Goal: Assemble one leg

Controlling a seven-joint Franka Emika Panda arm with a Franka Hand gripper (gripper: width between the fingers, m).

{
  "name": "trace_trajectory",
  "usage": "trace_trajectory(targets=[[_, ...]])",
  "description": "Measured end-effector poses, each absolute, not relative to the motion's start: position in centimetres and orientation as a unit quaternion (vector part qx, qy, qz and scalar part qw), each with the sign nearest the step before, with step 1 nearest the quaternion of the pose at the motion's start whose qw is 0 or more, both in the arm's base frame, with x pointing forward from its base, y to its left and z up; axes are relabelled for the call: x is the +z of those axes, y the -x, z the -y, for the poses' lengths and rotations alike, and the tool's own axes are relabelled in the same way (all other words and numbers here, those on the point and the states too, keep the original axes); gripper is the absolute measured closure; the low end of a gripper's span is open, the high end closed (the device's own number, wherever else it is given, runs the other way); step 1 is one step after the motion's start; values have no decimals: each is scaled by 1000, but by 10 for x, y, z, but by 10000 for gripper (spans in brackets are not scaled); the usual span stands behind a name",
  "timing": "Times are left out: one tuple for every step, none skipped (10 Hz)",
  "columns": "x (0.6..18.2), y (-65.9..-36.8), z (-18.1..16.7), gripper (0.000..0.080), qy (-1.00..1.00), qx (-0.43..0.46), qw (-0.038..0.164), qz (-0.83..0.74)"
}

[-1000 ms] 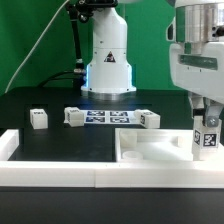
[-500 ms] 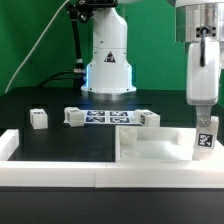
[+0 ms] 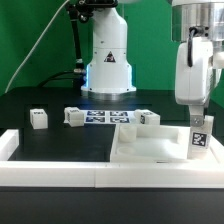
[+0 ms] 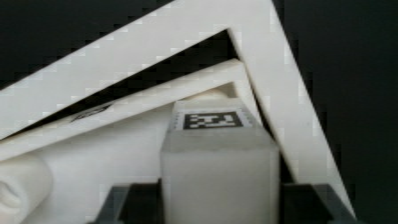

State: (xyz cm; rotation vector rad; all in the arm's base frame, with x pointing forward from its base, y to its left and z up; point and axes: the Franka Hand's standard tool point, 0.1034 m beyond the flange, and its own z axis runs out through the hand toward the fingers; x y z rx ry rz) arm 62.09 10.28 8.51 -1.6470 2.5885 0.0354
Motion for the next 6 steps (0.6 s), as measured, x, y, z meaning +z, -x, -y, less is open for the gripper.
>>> trace_trajectory(targets=[[85, -621, -104, 407, 545, 12, 37, -838], [85, -621, -104, 264, 551, 12, 37, -834], [85, -621, -104, 184, 552, 12, 37, -833], [85, -621, -104, 184, 552, 11, 37, -833], [85, -621, -104, 160, 552, 11, 37, -833], [85, -621, -104, 152, 552, 11, 37, -833]])
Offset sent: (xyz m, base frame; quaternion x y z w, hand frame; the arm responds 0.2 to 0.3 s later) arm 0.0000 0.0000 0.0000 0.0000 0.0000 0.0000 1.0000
